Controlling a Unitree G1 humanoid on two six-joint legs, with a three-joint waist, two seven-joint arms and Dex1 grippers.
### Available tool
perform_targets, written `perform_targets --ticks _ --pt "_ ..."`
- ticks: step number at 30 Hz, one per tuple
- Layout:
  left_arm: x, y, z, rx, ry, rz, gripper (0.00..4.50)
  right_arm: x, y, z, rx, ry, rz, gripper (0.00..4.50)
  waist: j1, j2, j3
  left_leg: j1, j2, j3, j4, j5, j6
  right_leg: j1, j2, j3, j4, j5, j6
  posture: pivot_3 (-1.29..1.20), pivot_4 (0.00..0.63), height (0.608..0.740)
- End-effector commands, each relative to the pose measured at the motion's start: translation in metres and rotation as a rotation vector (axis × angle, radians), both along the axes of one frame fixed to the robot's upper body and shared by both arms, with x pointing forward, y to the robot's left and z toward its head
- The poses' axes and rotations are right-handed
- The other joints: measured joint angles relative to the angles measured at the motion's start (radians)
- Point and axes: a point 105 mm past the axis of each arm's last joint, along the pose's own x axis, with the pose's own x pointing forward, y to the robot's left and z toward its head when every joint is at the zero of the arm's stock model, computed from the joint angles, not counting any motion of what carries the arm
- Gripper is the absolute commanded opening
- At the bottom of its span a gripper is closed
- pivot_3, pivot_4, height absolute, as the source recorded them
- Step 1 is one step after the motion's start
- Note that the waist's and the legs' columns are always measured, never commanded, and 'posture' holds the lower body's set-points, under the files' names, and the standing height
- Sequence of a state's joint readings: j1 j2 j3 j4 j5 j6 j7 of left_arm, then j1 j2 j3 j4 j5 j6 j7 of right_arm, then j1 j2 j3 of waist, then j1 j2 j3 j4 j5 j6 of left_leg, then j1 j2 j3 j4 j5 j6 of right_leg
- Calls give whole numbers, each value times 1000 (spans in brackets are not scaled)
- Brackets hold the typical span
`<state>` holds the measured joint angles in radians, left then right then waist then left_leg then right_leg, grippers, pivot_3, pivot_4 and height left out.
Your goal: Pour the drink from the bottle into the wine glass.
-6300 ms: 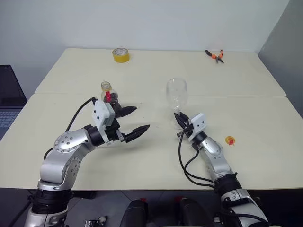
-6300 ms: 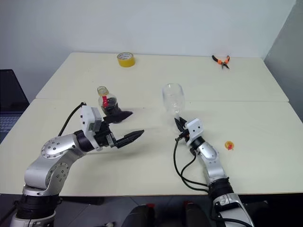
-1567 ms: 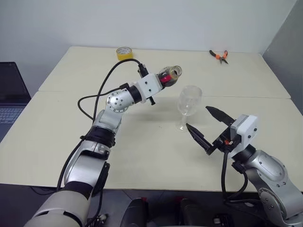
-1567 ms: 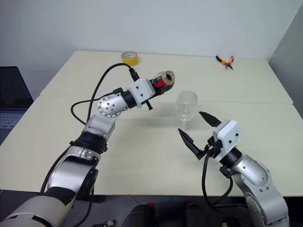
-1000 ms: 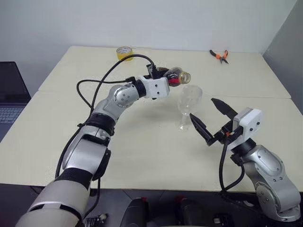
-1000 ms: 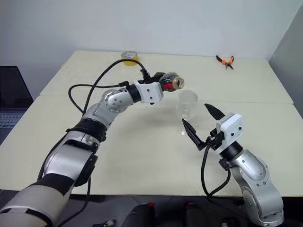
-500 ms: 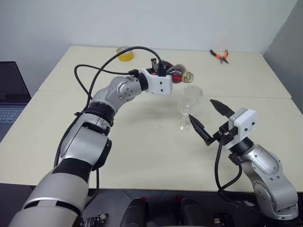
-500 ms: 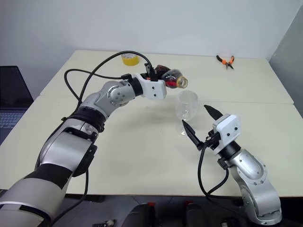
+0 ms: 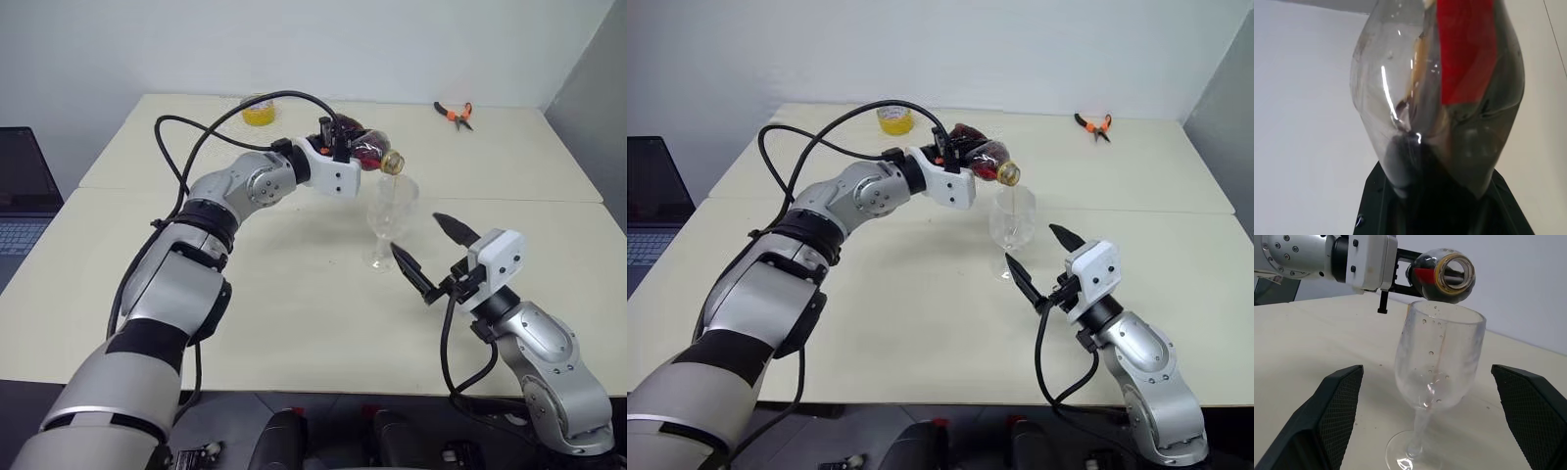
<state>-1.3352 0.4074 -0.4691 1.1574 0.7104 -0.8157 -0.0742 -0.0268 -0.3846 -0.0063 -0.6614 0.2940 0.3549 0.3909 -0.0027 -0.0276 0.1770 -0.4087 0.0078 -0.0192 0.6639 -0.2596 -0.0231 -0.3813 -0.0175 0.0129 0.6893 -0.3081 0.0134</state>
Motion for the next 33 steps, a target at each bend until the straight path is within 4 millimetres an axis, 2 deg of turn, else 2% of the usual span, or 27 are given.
perform_targets --ticks 1,33 --pt "-4 -3 25 -23 -83 -24 659 -4 3 10 8 -50 14 4500 0 0 0 0 0 0 0 0 0 0 0 0 0 0 0 0 150 740" --pt "-4 -1 34 17 -167 -19 633 -4 5 8 6 -35 33 4500 0 0 0 -6 0 3 2 1 -2 -8 0 1 6 0 0 0 150 740"
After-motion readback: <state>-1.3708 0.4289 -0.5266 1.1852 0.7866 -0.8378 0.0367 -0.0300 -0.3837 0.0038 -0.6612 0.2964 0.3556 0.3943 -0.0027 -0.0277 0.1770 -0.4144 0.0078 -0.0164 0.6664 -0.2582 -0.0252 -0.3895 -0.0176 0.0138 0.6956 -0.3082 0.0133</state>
